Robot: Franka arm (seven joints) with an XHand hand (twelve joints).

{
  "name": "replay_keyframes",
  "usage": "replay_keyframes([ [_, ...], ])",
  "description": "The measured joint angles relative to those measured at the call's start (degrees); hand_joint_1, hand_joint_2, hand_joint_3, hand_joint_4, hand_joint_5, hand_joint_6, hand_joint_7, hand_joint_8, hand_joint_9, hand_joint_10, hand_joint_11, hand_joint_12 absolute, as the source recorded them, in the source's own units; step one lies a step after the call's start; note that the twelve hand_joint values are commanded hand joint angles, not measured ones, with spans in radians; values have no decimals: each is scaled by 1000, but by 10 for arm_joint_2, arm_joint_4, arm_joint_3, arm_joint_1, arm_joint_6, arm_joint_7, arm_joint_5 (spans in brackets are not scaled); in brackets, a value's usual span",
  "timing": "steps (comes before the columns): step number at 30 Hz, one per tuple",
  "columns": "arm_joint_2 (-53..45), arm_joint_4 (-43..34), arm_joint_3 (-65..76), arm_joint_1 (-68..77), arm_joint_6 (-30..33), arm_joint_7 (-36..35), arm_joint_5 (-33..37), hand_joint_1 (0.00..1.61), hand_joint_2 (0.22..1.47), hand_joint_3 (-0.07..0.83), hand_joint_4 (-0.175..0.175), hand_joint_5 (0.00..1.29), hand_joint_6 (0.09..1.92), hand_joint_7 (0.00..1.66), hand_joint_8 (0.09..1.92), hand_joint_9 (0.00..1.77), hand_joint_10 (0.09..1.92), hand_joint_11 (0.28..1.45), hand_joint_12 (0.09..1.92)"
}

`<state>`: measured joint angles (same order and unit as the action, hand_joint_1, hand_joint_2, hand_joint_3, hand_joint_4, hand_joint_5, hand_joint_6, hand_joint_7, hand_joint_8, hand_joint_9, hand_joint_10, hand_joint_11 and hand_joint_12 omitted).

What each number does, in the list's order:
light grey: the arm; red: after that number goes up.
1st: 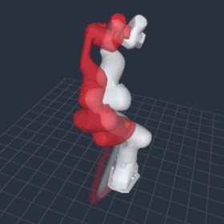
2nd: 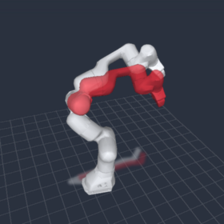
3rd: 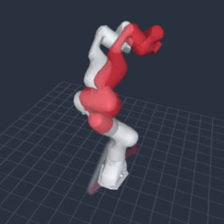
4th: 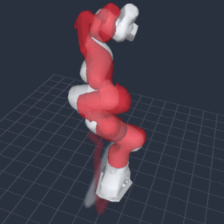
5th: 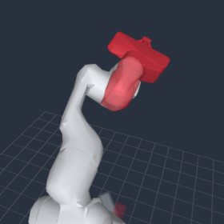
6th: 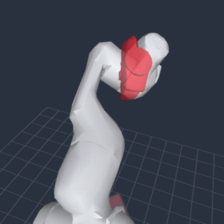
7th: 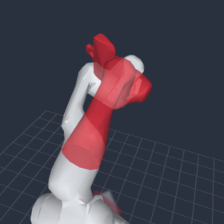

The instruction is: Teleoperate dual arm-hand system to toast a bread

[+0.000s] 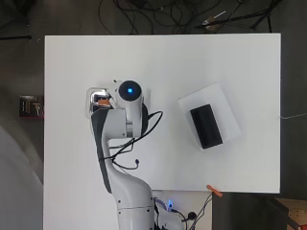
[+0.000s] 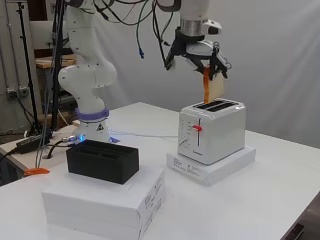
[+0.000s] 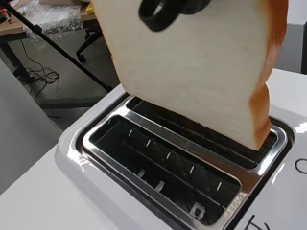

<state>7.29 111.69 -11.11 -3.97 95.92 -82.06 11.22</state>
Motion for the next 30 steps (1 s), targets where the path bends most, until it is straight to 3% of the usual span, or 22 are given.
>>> replay_keyframes([
  [13, -24, -25, -7, 4, -10, 51, 0, 1276, 1058, 0, -171, 926, 990, 1356, 423, 1485, 87, 775, 179],
  [16, -28, -30, -8, 5, -11, 54, 0, 1365, 1069, 2, -175, 838, 1059, 1198, 591, 1220, 688, 779, 134],
  [18, -29, -31, -9, 5, -11, 55, 1, 1379, 1076, 1, -175, 811, 1098, 1157, 642, 1162, 823, 780, 113],
  [30, -36, -15, -7, 6, 0, 53, 2, 1383, 1072, 0, -175, 816, 1165, 1173, 584, 1163, 787, 770, 87],
])
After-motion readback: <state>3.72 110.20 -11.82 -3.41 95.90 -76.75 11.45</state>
